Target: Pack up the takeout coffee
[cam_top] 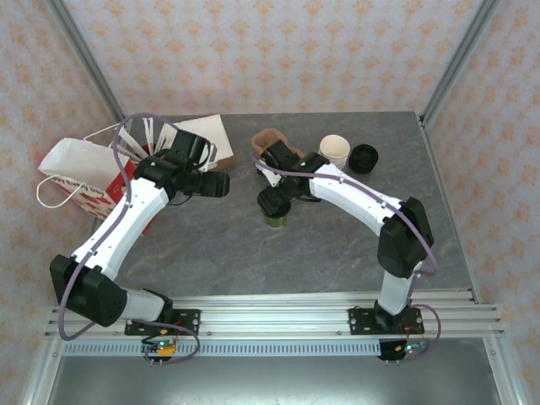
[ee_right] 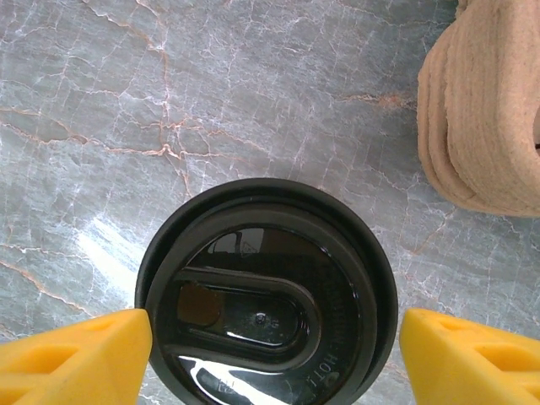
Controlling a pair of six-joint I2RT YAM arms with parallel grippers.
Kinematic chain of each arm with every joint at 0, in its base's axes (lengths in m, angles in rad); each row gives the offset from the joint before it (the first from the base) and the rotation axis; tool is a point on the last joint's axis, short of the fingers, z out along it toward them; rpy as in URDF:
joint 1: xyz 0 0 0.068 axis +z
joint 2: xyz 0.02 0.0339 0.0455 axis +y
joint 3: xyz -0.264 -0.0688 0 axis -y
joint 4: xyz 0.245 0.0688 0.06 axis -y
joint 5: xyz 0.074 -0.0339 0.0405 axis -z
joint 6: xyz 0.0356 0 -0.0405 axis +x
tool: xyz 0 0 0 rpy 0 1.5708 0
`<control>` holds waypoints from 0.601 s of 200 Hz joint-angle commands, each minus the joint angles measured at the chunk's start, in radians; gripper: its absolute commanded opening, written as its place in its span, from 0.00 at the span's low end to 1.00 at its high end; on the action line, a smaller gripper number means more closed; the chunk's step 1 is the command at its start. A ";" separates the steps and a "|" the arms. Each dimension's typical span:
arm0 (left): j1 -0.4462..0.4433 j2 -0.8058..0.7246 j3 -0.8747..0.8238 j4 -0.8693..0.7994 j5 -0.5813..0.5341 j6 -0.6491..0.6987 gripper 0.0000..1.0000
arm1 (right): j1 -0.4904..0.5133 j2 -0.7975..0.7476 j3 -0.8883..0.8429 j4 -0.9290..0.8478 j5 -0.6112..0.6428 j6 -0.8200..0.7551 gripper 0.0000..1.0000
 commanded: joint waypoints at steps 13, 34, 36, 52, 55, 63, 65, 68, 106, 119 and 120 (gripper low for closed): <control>0.006 0.000 -0.008 0.005 -0.011 0.013 0.74 | 0.005 -0.047 0.015 -0.030 -0.016 0.041 0.80; 0.006 0.001 -0.011 0.005 -0.008 0.016 0.74 | 0.004 -0.040 -0.004 -0.028 0.010 0.047 0.84; 0.006 0.001 -0.011 0.005 -0.008 0.016 0.74 | 0.005 -0.039 -0.005 -0.029 0.011 0.046 0.84; 0.006 0.003 -0.012 0.006 -0.009 0.016 0.74 | 0.005 -0.029 -0.008 -0.028 -0.013 0.052 0.85; 0.006 0.004 -0.012 0.005 -0.009 0.017 0.74 | 0.005 -0.030 -0.010 -0.023 -0.017 0.055 0.85; 0.006 0.004 -0.012 0.005 -0.008 0.017 0.74 | 0.005 -0.030 -0.018 -0.014 -0.021 0.058 0.85; 0.006 0.003 -0.012 0.005 -0.008 0.017 0.74 | 0.005 -0.029 -0.019 -0.013 -0.020 0.060 0.85; 0.006 0.003 -0.012 0.006 -0.009 0.017 0.74 | 0.005 -0.027 -0.018 -0.013 -0.020 0.061 0.85; 0.006 0.005 -0.014 0.005 -0.007 0.020 0.74 | 0.005 -0.004 -0.017 -0.021 -0.007 0.057 0.83; 0.006 0.005 -0.015 0.007 -0.006 0.021 0.74 | 0.005 0.005 -0.018 -0.024 0.003 0.056 0.82; 0.006 0.005 -0.015 0.007 -0.005 0.020 0.74 | 0.005 0.005 -0.019 -0.024 0.003 0.056 0.82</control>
